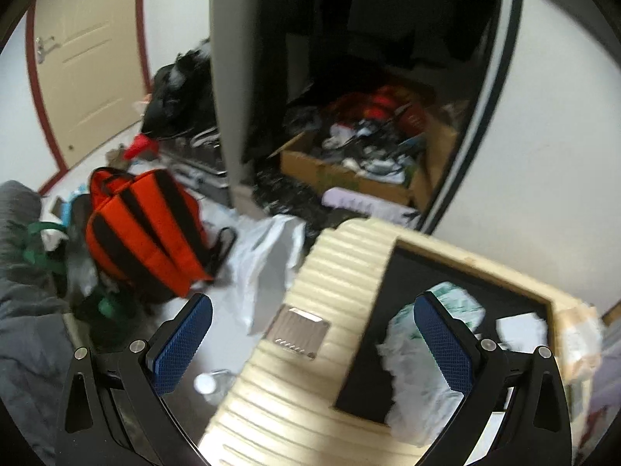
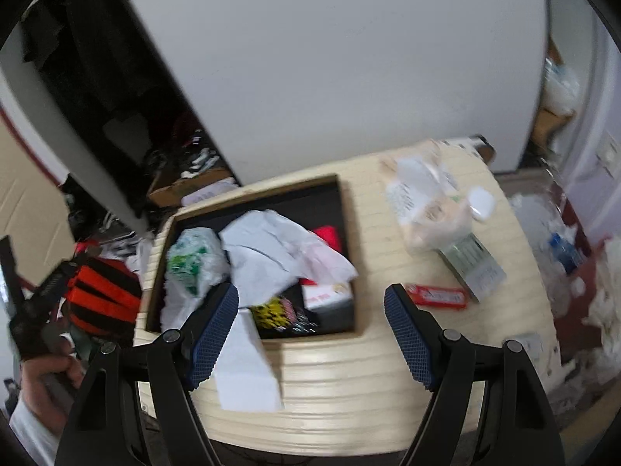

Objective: Organize soft objects

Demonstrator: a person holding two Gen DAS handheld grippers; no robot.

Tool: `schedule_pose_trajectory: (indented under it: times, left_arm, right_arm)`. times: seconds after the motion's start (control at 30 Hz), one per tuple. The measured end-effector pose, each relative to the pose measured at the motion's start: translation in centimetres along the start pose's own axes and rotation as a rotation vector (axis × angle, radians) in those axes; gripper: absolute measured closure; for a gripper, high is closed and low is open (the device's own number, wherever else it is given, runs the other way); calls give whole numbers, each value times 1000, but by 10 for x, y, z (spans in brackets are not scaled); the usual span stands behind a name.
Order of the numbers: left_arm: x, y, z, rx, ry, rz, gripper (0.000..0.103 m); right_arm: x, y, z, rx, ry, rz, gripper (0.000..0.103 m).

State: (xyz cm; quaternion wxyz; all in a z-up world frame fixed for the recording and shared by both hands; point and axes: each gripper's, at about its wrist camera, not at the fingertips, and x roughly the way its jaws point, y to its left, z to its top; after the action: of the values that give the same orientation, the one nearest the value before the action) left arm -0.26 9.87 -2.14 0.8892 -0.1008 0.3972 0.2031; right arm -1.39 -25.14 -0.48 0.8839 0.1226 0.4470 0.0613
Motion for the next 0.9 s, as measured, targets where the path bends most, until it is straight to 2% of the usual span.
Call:
schedule_pose_trajectory:
  times: [0.1, 0.23, 0.4, 0.5, 0.6, 0.7, 0.83, 0.9]
  left_arm:
    - [12, -9, 1, 31, 21, 100, 0]
    - [29, -26, 11, 30, 45, 303, 0]
    - [32, -47, 34, -25, -2, 465, 0]
    - [32, -62, 46, -39, -1, 505, 0]
    - [28, -80, 58, -55, 21, 489, 0]
    - [21, -99, 67, -55, 20, 410, 0]
    - [12, -120, 67, -4, -14, 295, 0]
    - [6, -123, 60, 0, -12, 227, 0]
  right_arm:
    - [-15, 4, 1, -33, -58, 11, 27]
    - [-17, 3, 2, -58, -87, 55, 26]
    - [13, -5, 9, -100, -50, 257, 26]
    - [29, -12, 12, -109, -9, 351, 26]
    - [43, -22, 13, -108, 30, 402, 26]
    - [51, -37, 15, -57, 56, 410, 26]
    - [38, -47, 19, -32, 27, 356, 26]
    - [22, -38, 20, -68, -10, 331, 26]
